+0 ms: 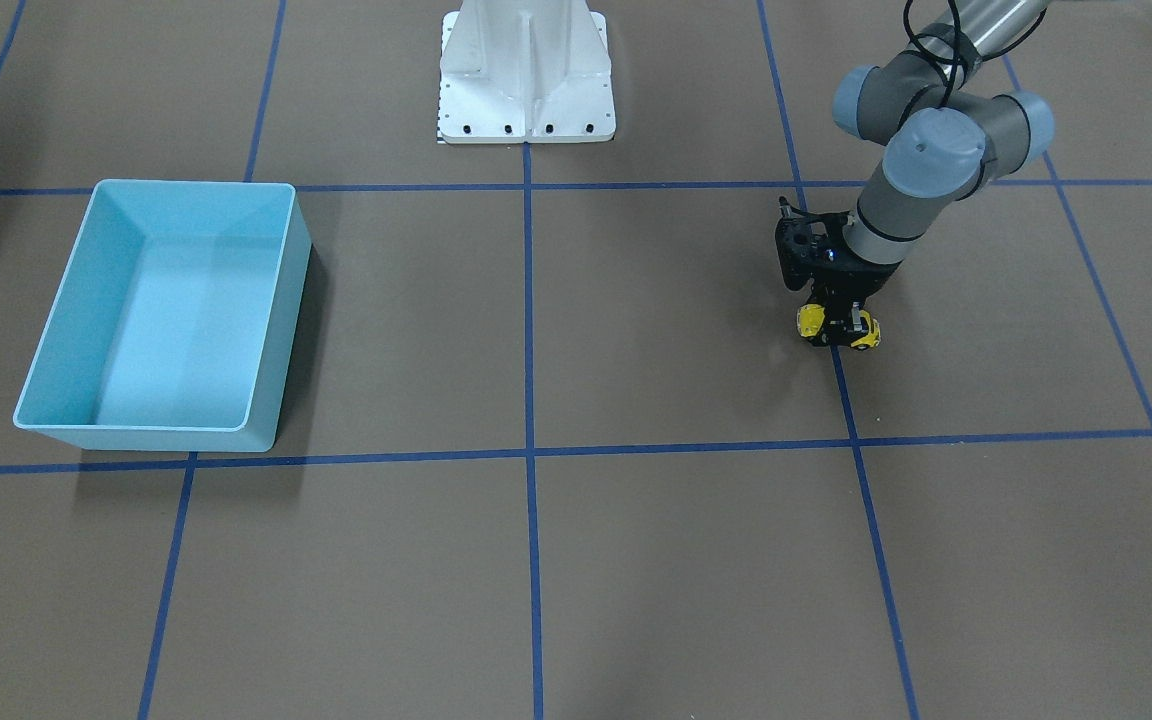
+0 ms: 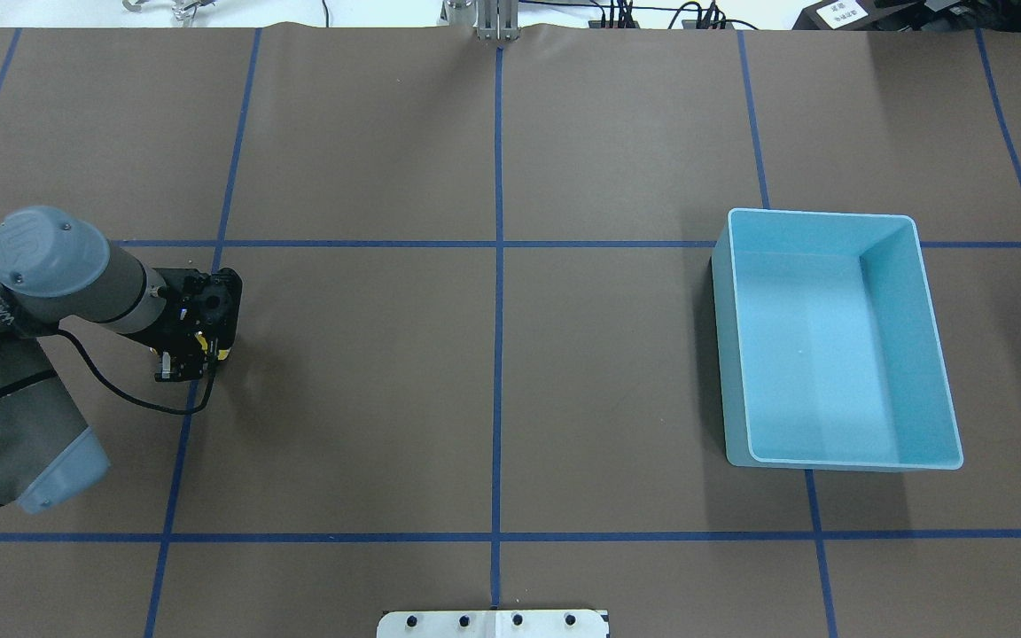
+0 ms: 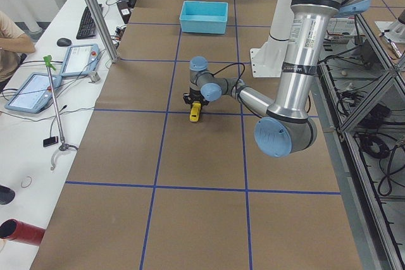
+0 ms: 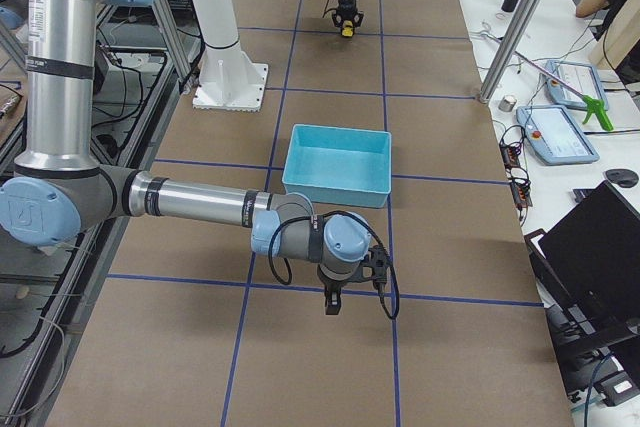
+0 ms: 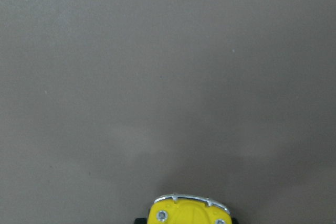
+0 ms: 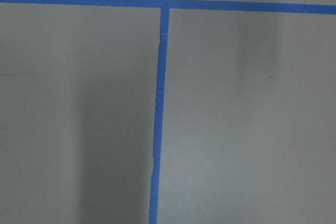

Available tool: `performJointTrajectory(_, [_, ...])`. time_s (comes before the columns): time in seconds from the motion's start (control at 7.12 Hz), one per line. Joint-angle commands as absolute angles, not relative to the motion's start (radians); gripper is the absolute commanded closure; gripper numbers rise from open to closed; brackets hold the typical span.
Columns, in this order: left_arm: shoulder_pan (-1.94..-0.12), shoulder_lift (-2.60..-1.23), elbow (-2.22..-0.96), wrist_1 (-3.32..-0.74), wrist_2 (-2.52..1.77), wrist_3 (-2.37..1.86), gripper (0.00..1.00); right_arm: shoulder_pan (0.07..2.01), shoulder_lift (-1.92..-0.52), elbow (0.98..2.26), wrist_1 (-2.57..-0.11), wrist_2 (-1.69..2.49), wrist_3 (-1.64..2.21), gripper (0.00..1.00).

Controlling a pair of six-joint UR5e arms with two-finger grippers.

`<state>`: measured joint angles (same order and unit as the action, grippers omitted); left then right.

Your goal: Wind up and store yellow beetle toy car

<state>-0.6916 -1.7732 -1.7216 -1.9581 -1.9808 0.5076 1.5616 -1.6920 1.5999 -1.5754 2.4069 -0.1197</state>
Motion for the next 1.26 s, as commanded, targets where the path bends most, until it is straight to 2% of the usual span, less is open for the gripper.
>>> performJointTrajectory(0.0, [-0.701,-1.810,-1.730,-1.925,-1.979,0.467,1.00,1.562,-1.692,1.600,-1.575,2.407,-0.120,0.00])
performJointTrajectory(0.42, [-0.687,-1.883,-1.694,-1.907,-1.983,0.304,1.00,1.562,-1.692,1.600,-1.577,2.407,-0.120,0.00])
performJointTrajectory(1.12, [-0.676,-1.888,-1.672,-1.956,-1.999,0.368,1.00,1.562,-1.692,1.597,-1.575,2.407,-0.120,0.00])
